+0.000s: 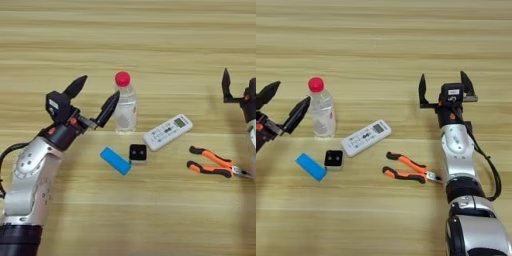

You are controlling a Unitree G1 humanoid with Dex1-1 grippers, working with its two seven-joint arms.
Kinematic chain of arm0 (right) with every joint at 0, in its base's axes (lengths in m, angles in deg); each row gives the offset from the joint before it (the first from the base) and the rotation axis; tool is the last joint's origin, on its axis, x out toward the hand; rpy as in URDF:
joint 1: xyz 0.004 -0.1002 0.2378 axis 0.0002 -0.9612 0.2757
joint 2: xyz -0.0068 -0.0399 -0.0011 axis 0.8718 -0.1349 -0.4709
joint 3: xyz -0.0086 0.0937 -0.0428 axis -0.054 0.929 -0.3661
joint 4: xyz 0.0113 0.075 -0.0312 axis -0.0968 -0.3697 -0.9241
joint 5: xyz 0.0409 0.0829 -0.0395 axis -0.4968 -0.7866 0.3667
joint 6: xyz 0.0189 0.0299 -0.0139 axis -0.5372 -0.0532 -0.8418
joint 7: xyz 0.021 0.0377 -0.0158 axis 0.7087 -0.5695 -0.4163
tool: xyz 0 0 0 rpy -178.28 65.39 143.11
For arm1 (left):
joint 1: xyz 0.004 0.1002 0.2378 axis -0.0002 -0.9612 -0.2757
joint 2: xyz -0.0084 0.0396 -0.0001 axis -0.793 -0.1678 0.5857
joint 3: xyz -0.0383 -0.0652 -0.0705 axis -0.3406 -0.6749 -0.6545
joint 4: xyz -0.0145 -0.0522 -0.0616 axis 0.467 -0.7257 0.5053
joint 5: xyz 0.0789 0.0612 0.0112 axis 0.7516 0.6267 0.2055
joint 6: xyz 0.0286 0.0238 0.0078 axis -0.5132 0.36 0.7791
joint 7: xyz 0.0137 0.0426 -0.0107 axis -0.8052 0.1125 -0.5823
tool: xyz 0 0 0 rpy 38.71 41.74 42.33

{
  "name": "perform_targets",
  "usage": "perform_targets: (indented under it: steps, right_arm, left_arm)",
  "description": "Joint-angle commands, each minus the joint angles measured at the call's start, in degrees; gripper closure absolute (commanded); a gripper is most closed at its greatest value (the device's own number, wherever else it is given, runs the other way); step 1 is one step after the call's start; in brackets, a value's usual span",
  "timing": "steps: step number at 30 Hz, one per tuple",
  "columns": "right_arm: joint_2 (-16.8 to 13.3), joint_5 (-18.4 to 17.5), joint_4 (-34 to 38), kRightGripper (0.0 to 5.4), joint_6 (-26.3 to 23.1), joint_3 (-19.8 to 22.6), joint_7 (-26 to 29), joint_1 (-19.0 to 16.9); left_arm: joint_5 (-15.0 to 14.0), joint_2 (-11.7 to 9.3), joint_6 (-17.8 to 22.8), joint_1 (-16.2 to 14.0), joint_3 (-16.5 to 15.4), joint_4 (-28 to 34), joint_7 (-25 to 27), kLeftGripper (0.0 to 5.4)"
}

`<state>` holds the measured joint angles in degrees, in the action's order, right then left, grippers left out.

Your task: Move the objects on the table

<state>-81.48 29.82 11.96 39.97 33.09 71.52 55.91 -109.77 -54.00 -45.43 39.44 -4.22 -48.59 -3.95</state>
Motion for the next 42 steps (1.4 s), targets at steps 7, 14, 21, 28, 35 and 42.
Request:
perform_targets:
  steps: [7,14,21,28,35,42]
  right_arm:
    - [-0.1,0.0,0.4,0.04,-0.6,0.0,0.1,0.7]
    - [-0.1,0.0,0.6,0.04,-0.6,0.0,0.0,0.6]
    - [-0.1,0.0,0.3,0.04,-0.4,0.0,0.0,0.7]
    - [0.1,0.1,0.4,0.04,-0.3,-0.1,-0.1,0.6]
    - [0.1,0.1,0.4,0.00,-0.2,-0.1,-0.1,0.6]
    - [0.1,0.1,0.2,0.00,-0.2,-0.1,-0.1,0.7]
  left_arm:
    - [3.9,1.8,1.1,6.2,3.2,-8.0,0.3,0.00]
    - [5.6,3.2,0.5,8.4,3.8,-11.0,0.0,0.00]
    - [8.2,4.7,0.6,10.2,5.3,-13.5,-0.6,0.00]
    - [11.5,5.7,1.8,12.6,6.2,-17.5,-2.7,0.00]
    - [12.9,6.0,1.3,13.4,5.8,-20.1,-4.0,0.36]
    - [13.2,6.0,0.8,13.4,5.9,-20.7,-4.0,1.06]
